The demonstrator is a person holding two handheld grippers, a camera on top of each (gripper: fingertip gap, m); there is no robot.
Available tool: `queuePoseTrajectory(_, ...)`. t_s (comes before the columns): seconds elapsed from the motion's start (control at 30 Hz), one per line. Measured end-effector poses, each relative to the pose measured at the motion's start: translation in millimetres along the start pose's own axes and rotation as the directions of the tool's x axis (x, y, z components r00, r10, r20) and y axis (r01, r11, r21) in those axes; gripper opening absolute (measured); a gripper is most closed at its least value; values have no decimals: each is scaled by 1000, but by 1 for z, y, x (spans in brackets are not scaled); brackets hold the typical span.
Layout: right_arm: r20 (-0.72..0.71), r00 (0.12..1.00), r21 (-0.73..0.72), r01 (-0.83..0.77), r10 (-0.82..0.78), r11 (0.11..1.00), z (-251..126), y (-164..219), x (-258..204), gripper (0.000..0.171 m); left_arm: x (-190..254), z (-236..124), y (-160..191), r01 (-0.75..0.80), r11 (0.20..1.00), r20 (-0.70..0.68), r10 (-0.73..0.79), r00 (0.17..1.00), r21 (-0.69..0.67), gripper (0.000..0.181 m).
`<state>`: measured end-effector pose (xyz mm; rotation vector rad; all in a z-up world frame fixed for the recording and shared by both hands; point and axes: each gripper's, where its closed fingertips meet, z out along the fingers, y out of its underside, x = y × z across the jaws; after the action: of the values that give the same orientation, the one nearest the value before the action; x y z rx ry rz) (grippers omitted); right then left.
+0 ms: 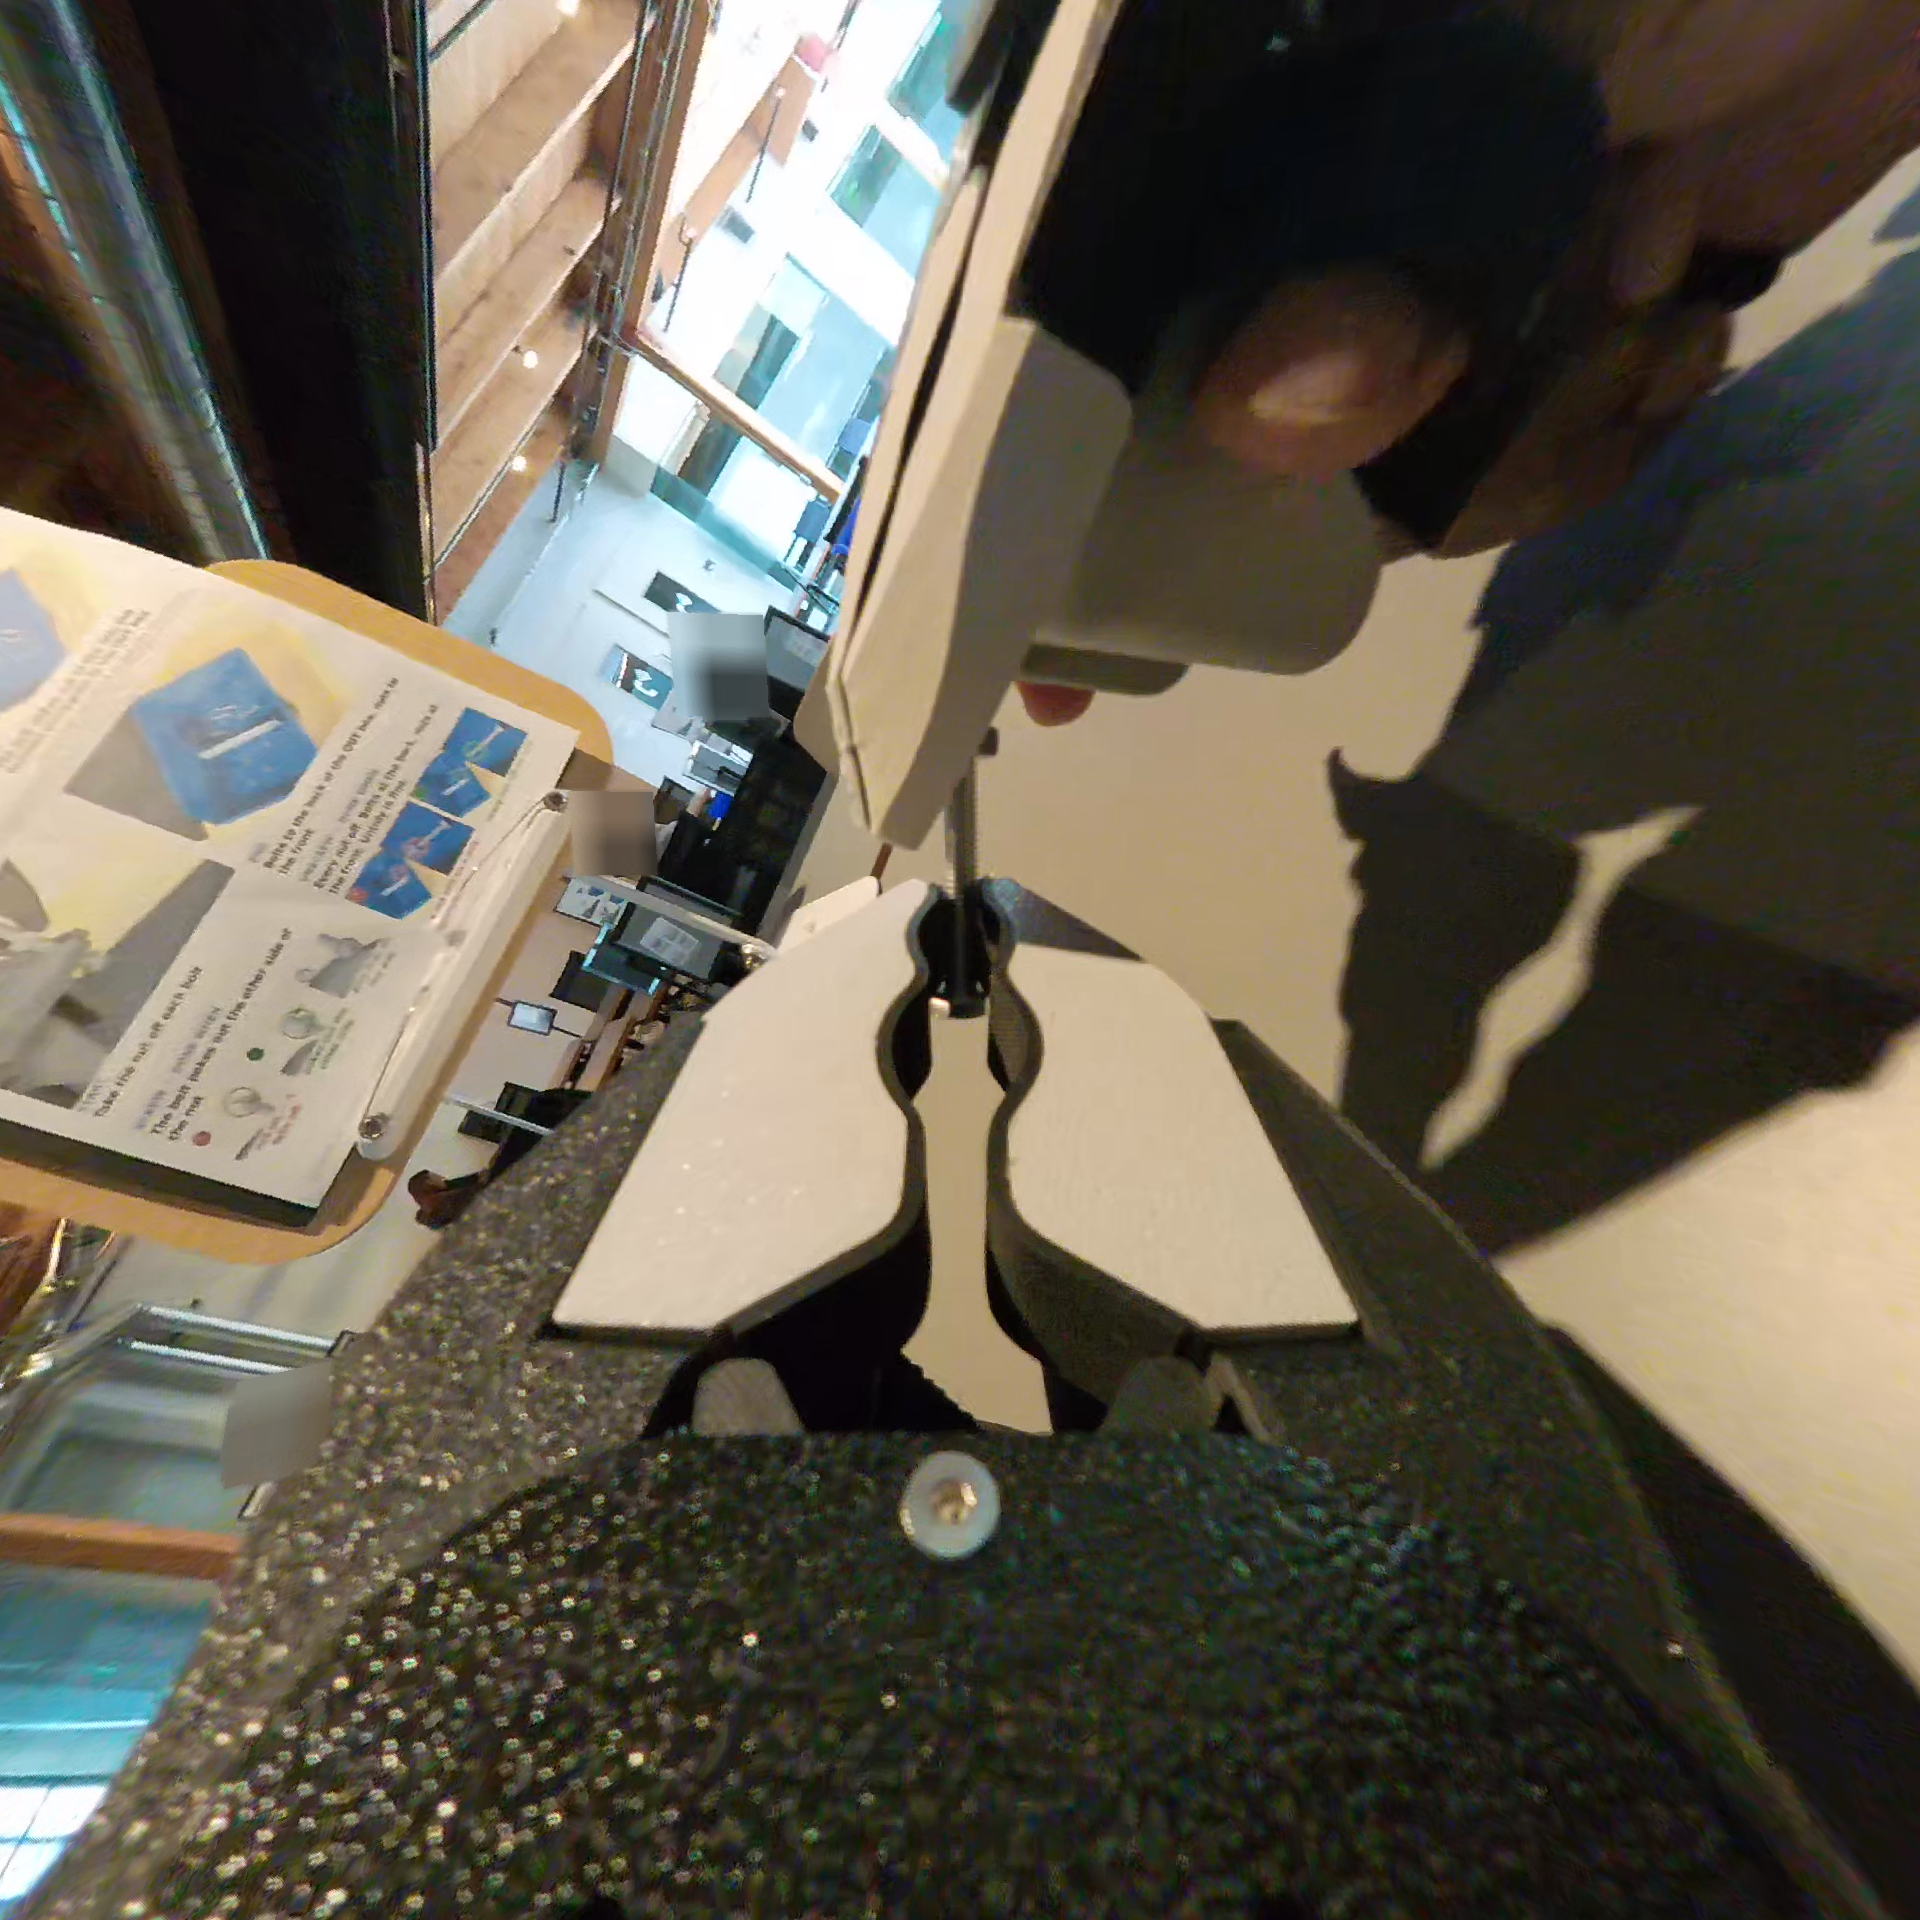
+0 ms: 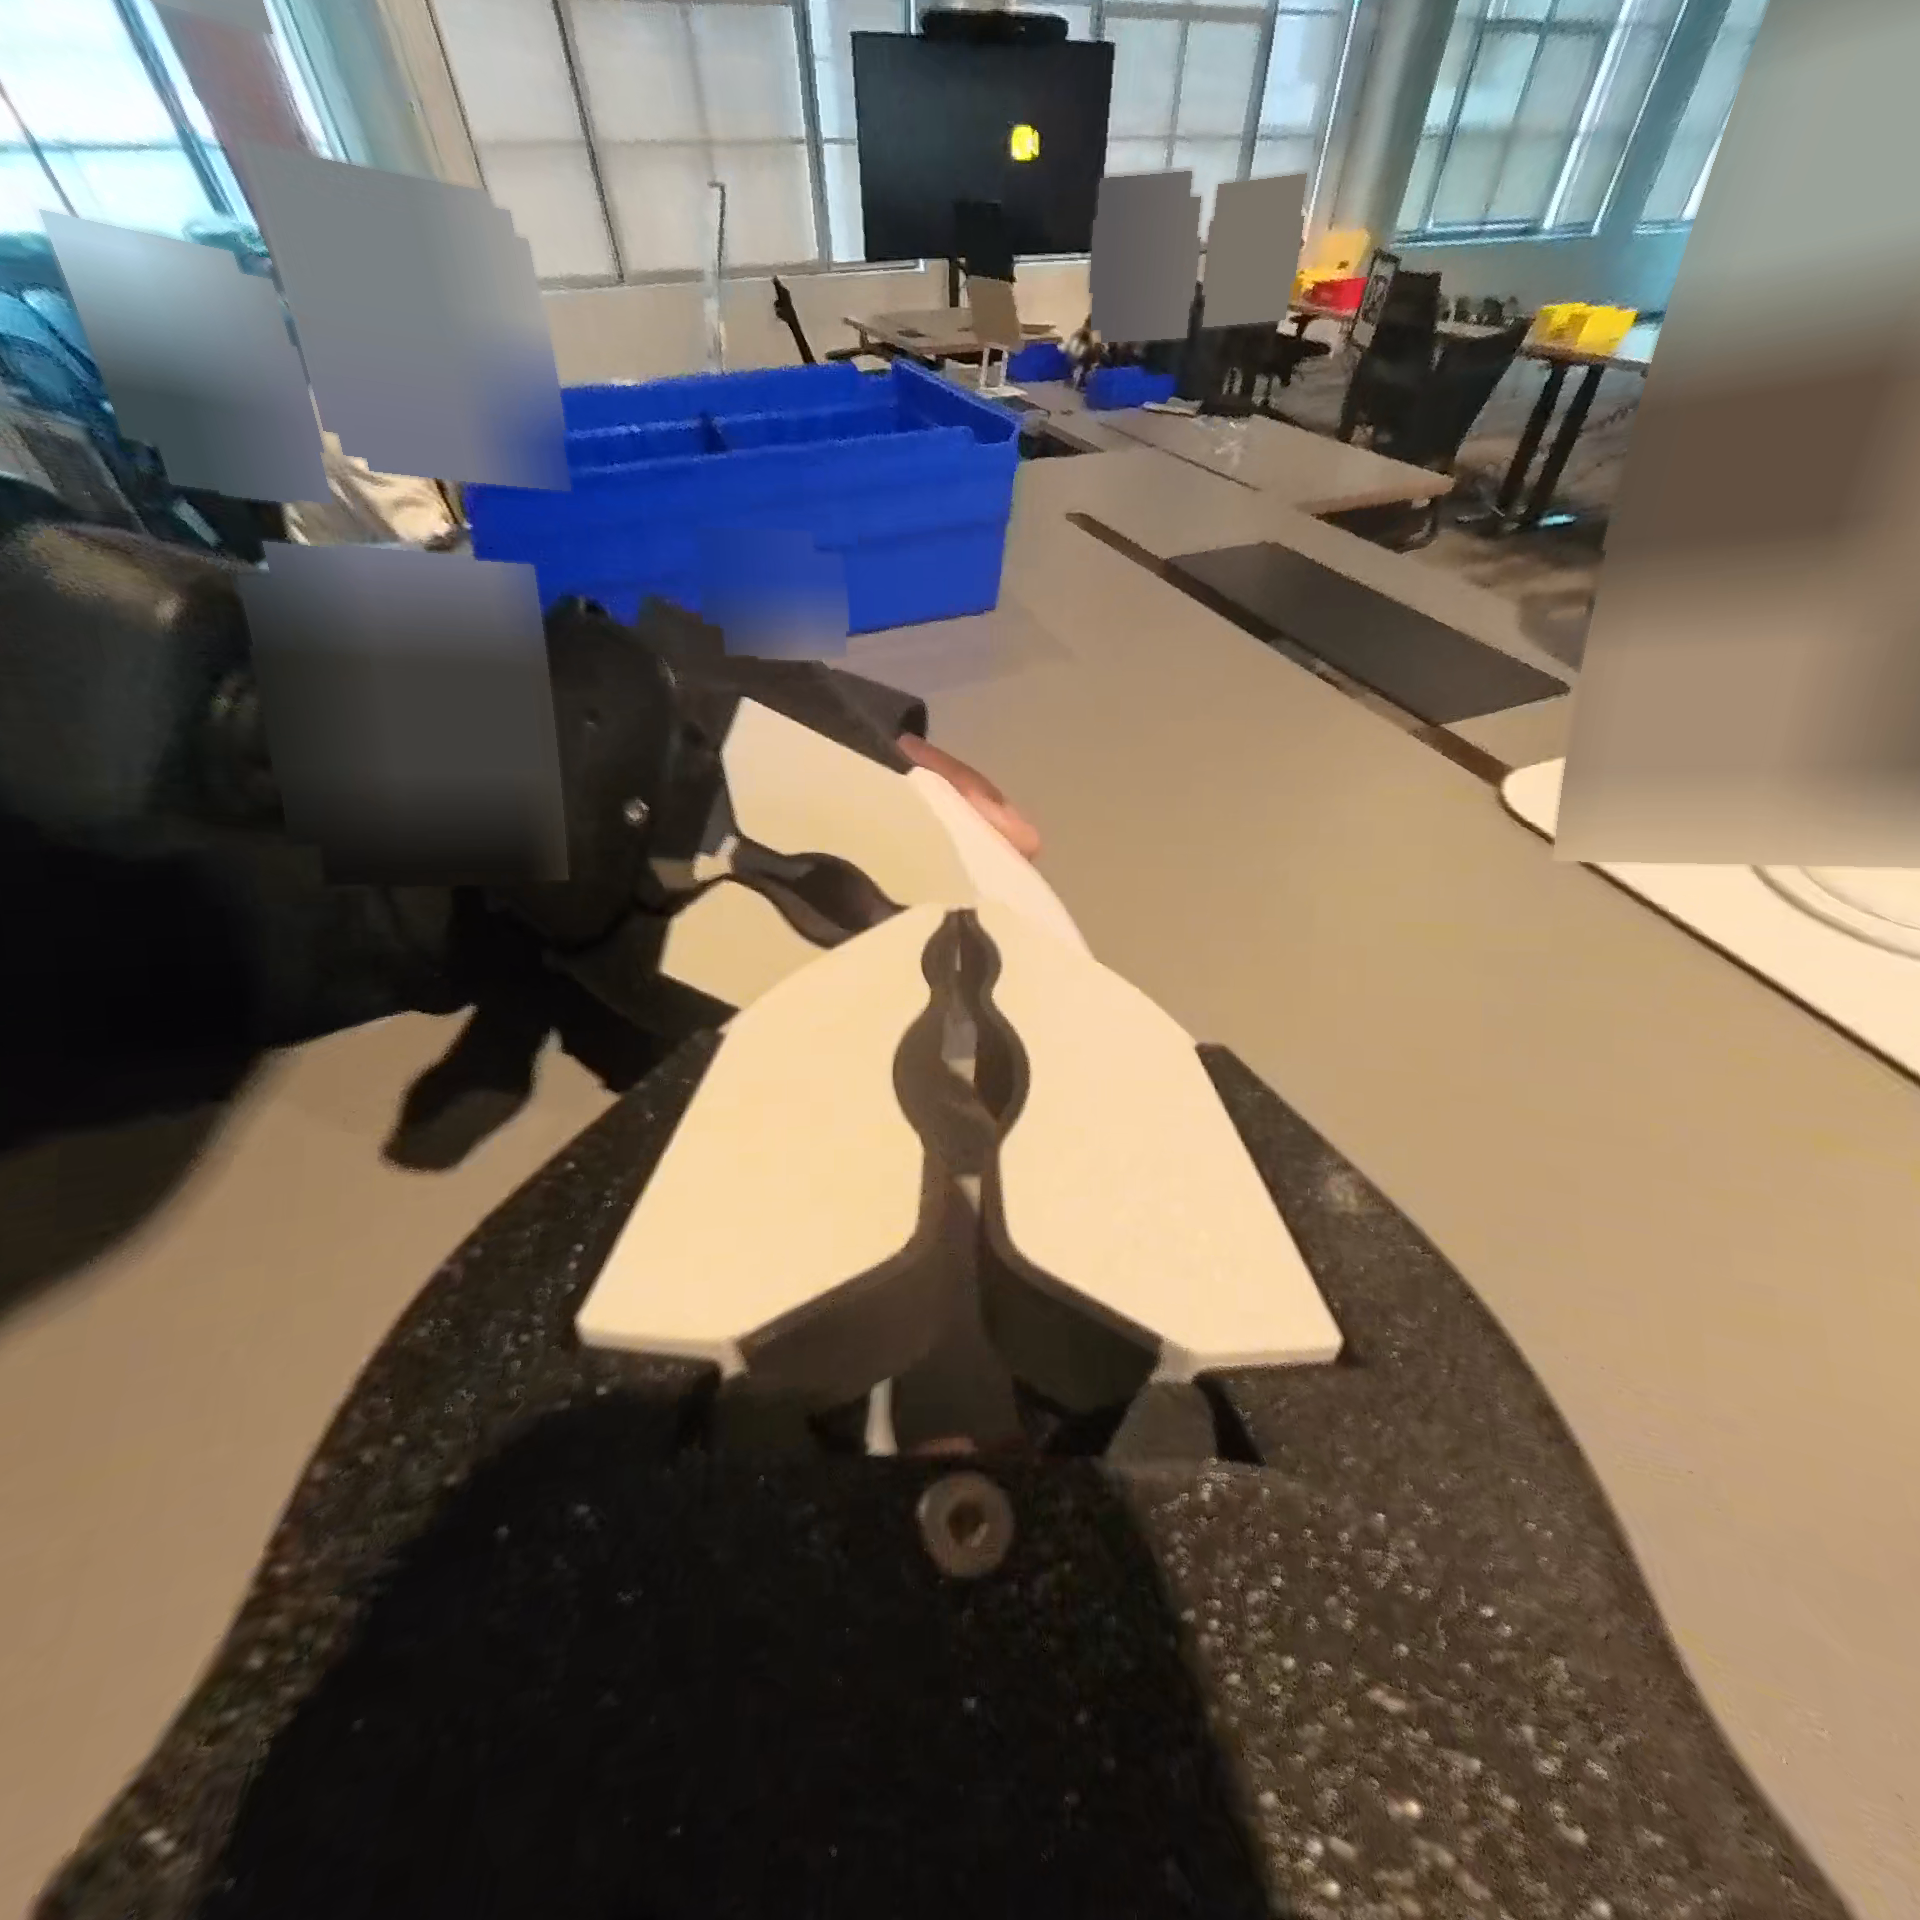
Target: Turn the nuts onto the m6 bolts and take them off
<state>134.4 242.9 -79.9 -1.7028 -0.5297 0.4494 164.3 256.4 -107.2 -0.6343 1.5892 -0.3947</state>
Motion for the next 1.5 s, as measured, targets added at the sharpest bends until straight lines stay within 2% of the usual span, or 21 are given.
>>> queuePoseTrajectory(0.17, -3, 986, 55, 169, -169, 984, -12, -7, -1, 27, 1, -3, -5, 116, 992, -42, -114, 993, 58, 5)
queuePoseTrajectory(0.33, 125, 971, 168, 181, -203, 969, -25, -11, -13, 30, 12, -11, -28, 365, 910, -240, -316, 918, 197, 5)
queuePoseTrajectory(0.43, 174, 957, 199, 198, -233, 960, -28, -13, -23, 30, 13, -16, -40, 468, 850, -317, -387, 866, 242, 5)
queuePoseTrajectory(0.53, 176, 954, 205, 205, -242, 957, -28, -14, -26, 30, 15, -20, -49, 523, 809, -376, -413, 830, 268, 5)
queuePoseTrajectory(0.67, 194, 951, 221, 198, -242, 955, -28, -16, -32, 27, 13, -21, -53, 548, 787, -383, -431, 817, 284, 5)
queuePoseTrajectory(0.87, 112, 972, 213, 178, -205, 961, -23, -22, -23, 11, 9, -16, -49, 518, 809, -315, -432, 845, 277, 5)
queuePoseTrajectory(1.03, 15, 995, 203, 93, -98, 975, -16, -26, -10, 10, -5, -10, -39, 445, 860, -153, -419, 895, 249, 5)
queuePoseTrajectory(1.17, -133, 989, 181, -42, 67, 983, -10, -24, 6, 10, -19, -5, -23, 234, 964, 98, -246, 964, 126, 5)
queuePoseTrajectory(1.27, -163, 962, 235, -178, 219, 956, -11, -26, 8, 10, -22, -5, -23, 168, 982, 149, -180, 972, 91, 5)
queuePoseTrajectory(1.37, -100, 982, 267, -130, 161, 955, -14, -36, 1, 28, -17, -4, -26, 248, 961, 75, -258, 963, 120, 5)
queuePoseTrajectory(1.43, -82, 994, 257, -45, 68, 965, -19, -40, 1, 35, -7, -6, -35, 355, 917, -61, -350, 935, 180, 5)
queuePoseTrajectory(1.5, -5, 1000, 243, 26, -26, 970, -23, -41, -7, 36, 1, -9, -44, 472, 853, -204, -433, 878, 223, 5)
